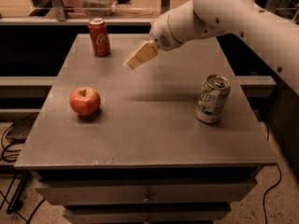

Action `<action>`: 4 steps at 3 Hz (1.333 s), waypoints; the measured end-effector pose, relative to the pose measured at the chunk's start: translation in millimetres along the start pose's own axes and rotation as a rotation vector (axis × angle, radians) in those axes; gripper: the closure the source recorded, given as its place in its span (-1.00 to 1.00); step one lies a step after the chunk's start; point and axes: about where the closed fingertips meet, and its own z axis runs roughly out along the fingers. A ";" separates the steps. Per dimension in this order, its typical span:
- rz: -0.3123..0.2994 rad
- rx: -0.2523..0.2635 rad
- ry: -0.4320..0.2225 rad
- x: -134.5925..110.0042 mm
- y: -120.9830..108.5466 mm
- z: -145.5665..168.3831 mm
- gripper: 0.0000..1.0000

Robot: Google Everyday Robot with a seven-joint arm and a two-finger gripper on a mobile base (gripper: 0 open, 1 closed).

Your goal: Pick coke can

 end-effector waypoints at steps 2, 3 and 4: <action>0.030 -0.023 -0.048 -24.6 -10.4 54.3 -1.00; 0.059 -0.039 -0.095 -39.2 -15.1 79.8 -1.00; 0.059 -0.039 -0.095 -39.3 -15.0 79.9 -1.00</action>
Offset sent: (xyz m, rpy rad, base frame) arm 0.0560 0.0755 -0.0063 0.0938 0.0166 0.0248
